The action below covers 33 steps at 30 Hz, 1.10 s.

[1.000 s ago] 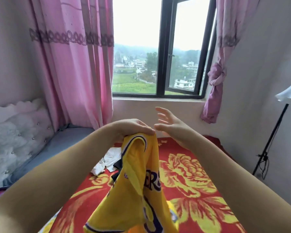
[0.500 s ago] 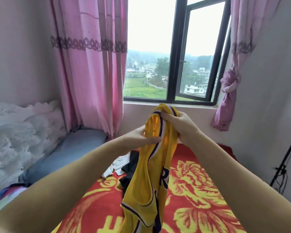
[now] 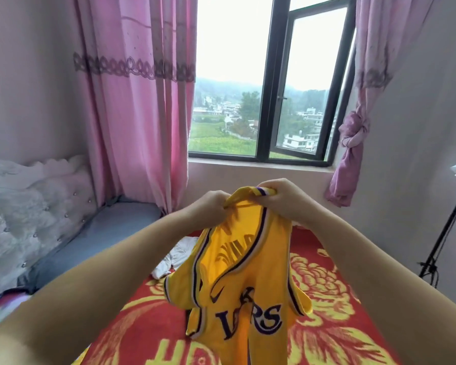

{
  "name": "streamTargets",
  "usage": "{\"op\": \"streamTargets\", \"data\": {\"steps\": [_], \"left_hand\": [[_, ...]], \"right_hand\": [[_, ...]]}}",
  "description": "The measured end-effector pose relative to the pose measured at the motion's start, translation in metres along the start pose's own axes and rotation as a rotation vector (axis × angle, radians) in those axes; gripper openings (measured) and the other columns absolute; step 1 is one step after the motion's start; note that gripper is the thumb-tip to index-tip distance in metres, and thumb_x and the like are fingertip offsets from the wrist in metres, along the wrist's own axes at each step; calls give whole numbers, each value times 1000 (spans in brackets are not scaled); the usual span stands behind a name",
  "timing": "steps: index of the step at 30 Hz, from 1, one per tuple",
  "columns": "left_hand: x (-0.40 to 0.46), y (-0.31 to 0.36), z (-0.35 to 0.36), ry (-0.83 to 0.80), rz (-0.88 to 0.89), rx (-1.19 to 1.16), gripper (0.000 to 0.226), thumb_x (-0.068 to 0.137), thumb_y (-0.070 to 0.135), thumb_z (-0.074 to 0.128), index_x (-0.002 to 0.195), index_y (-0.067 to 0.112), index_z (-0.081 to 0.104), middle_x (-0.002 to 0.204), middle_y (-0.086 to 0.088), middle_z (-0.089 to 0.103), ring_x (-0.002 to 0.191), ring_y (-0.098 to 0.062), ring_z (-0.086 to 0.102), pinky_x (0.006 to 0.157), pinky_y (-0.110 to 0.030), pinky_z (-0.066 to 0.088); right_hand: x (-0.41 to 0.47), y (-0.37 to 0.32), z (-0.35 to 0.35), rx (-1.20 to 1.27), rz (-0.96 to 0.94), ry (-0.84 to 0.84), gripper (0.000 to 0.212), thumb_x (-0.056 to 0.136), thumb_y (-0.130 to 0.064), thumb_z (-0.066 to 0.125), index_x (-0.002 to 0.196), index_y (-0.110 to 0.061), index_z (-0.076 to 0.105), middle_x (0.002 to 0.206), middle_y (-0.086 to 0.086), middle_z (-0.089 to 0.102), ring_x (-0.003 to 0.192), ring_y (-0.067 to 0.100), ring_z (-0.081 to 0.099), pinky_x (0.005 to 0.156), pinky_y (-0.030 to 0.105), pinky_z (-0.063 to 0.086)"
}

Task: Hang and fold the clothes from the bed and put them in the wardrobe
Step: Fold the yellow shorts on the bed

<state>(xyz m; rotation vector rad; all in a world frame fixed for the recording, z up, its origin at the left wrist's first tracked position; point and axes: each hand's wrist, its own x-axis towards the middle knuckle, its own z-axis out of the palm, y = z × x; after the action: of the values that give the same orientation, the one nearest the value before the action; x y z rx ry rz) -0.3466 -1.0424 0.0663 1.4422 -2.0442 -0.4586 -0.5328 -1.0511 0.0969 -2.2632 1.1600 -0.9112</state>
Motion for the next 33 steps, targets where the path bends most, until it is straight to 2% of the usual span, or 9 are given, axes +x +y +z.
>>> {"op": "streamTargets", "data": {"steps": [3, 6, 8, 12, 17, 21, 24, 27, 33], "left_hand": [[-6, -32, 11, 38, -83, 24, 22, 85, 2, 53, 66, 4, 64, 67, -5, 64, 63, -14, 59, 66, -33, 52], [-17, -67, -8, 52, -197, -132, 27, 86, -3, 53, 71, 14, 69, 75, -5, 70, 71, -14, 64, 71, -31, 52], [-24, -74, -29, 96, -188, -280, 25, 89, -5, 51, 79, 7, 70, 74, -7, 70, 68, -10, 65, 66, -25, 53], [-19, -61, -55, 139, -83, -296, 29, 93, -3, 43, 77, 7, 66, 68, -6, 58, 59, -13, 53, 55, -18, 43], [-7, -50, -63, 236, -106, -455, 16, 90, 19, 50, 79, 8, 53, 62, -2, 44, 55, -16, 43, 48, -22, 42], [-8, -46, -76, -44, -127, -365, 57, 75, 62, 67, 85, 6, 60, 64, -2, 55, 55, -13, 54, 53, -22, 51], [-9, -44, -85, -116, -60, -194, 75, 56, 77, 66, 74, 6, 54, 52, 7, 46, 43, -6, 43, 46, -14, 41], [-10, -48, -83, -7, 59, -79, 75, 59, 65, 65, 79, -7, 60, 48, 12, 45, 42, -2, 38, 46, -13, 36], [-21, -45, -73, 37, 80, -77, 67, 67, 57, 63, 95, -3, 65, 62, 1, 49, 51, -4, 42, 54, -18, 40]], "right_hand": [[-3, 1, -23, 98, 74, 115, 23, 85, -33, 70, 81, -10, 70, 56, -4, 51, 49, 6, 43, 48, 17, 35], [-6, 15, -59, 93, 117, 68, 23, 82, -37, 71, 95, -18, 71, 83, 2, 68, 75, 17, 64, 71, 31, 55], [-13, 27, -78, 12, 186, -86, 46, 70, -54, 74, 104, -23, 69, 98, 5, 69, 88, 22, 67, 79, 35, 58], [-21, 42, -90, 116, 232, -314, 91, 37, -71, 83, 106, -14, 68, 95, 11, 73, 79, 23, 71, 65, 27, 57], [-21, 45, -98, 164, 187, -402, 67, 43, -63, 86, 85, -13, 71, 88, 11, 72, 72, 23, 69, 61, 25, 57], [-20, 50, -94, 111, 220, -224, 56, 61, -65, 72, 78, -12, 71, 74, 9, 66, 63, 19, 62, 58, 25, 54], [-20, 49, -89, 70, 206, -185, 49, 70, -55, 63, 79, -7, 70, 71, 8, 63, 63, 20, 59, 60, 27, 52], [-21, 49, -83, 106, 201, -116, 48, 71, -53, 62, 80, -7, 71, 74, 12, 65, 66, 26, 60, 65, 34, 54], [-18, 45, -76, 193, 311, -12, 48, 77, -49, 62, 95, -6, 71, 81, 11, 70, 68, 22, 65, 64, 29, 57]]}}
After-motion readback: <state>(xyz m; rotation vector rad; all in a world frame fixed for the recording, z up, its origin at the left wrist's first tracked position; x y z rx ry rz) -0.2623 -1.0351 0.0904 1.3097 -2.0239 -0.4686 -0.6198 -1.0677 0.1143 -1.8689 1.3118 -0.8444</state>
